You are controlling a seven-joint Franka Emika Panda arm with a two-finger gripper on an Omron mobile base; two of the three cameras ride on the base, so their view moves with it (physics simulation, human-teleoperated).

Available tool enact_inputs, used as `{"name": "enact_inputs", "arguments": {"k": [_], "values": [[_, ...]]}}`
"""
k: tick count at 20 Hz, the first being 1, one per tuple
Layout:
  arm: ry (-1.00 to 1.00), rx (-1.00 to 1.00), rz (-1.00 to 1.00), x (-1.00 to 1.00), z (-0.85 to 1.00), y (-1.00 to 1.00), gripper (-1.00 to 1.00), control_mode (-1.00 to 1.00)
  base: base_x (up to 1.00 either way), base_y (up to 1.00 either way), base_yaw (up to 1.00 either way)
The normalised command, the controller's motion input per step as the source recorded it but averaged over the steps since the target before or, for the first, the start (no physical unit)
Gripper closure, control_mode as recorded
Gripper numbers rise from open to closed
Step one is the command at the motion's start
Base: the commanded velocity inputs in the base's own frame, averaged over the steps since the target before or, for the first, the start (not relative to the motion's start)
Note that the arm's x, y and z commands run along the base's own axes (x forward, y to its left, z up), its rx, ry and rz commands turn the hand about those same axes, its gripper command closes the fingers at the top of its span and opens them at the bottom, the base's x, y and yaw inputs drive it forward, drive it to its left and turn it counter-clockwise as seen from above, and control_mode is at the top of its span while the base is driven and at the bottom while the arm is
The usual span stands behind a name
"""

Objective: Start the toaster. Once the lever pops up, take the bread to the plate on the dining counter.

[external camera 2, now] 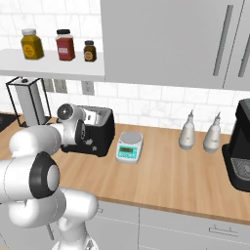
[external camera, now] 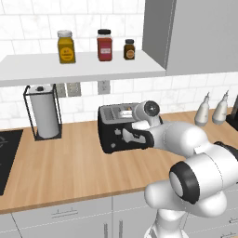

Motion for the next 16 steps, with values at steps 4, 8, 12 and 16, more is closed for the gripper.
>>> {"name": "enact_inputs", "arguments": {"k": [4, 8, 12, 16], "values": [[0.00, 0.00, 0.00, 0.01, 0.00, -0.02, -1.00, -1.00, 0.00, 0.00, 0.00], [0.00, 0.00, 0.00, 0.00, 0.00, 0.00, -1.00, -1.00, 0.00, 0.00, 0.00], [0.00, 0.00, 0.00, 0.00, 0.00, 0.00, -1.00, -1.00, 0.00, 0.00, 0.00], [0.00, 0.00, 0.00, 0.00, 0.00, 0.00, -1.00, -1.00, 0.00, 0.00, 0.00]]}}
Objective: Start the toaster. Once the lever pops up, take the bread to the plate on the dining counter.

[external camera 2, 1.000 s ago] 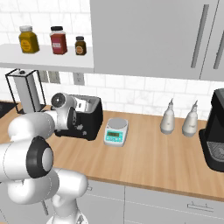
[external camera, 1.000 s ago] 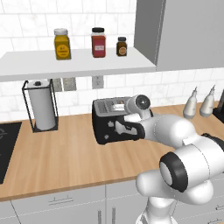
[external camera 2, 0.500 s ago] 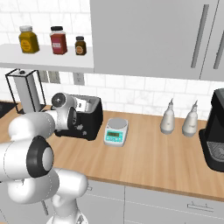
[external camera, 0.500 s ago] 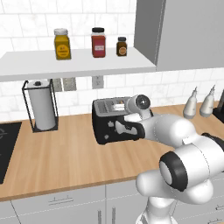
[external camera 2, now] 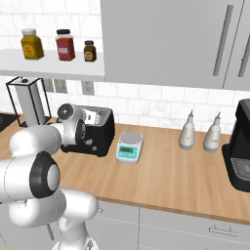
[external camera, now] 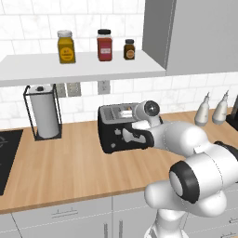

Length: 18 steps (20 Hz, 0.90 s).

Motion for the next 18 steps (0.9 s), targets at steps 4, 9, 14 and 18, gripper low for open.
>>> {"name": "enact_inputs", "arguments": {"k": [4, 9, 14, 18], "values": [[0.00, 0.00, 0.00, 0.00, 0.00, 0.00, -1.00, -1.00, 0.00, 0.00, 0.00], [0.00, 0.00, 0.00, 0.00, 0.00, 0.00, -1.00, -1.00, 0.00, 0.00, 0.00], [0.00, 0.00, 0.00, 0.00, 0.00, 0.00, -1.00, -1.00, 0.00, 0.00, 0.00], [0.00, 0.00, 0.00, 0.00, 0.00, 0.00, -1.00, -1.00, 0.00, 0.00, 0.00]]}}
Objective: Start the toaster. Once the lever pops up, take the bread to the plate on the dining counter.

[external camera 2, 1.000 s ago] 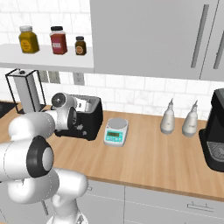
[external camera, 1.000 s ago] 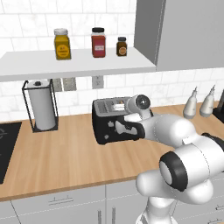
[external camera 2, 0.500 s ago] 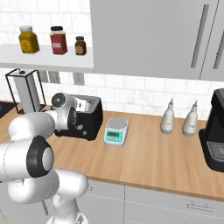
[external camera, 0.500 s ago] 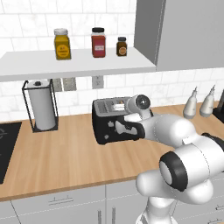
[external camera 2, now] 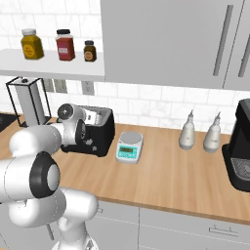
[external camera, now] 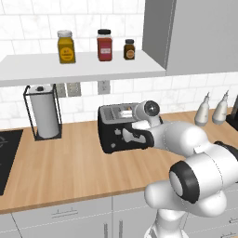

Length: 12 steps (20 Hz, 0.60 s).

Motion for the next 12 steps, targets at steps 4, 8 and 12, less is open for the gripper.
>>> {"name": "enact_inputs", "arguments": {"k": [4, 8, 12], "values": [[0.00, 0.00, 0.00, 0.00, 0.00, 0.00, -1.00, -1.00, 0.00, 0.00, 0.00], [0.00, 0.00, 0.00, 0.00, 0.00, 0.00, -1.00, -1.00, 0.00, 0.00, 0.00], [0.00, 0.00, 0.00, 0.00, 0.00, 0.00, -1.00, -1.00, 0.00, 0.00, 0.00]]}}
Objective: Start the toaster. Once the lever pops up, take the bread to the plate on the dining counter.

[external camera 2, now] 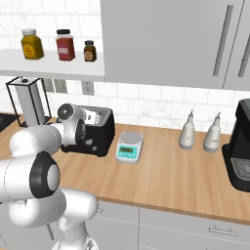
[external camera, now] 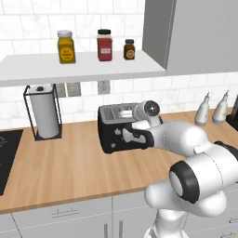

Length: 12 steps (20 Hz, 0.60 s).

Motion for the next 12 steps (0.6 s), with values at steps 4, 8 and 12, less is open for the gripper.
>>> {"name": "enact_inputs", "arguments": {"k": [4, 8, 12], "values": [[0.00, 0.00, 0.00, 0.00, 0.00, 0.00, -1.00, -1.00, 0.00, 0.00, 0.00], [0.00, 0.00, 0.00, 0.00, 0.00, 0.00, -1.00, -1.00, 0.00, 0.00, 0.00], [0.00, 0.00, 0.00, 0.00, 0.00, 0.00, -1.00, -1.00, 0.00, 0.00, 0.00]]}}
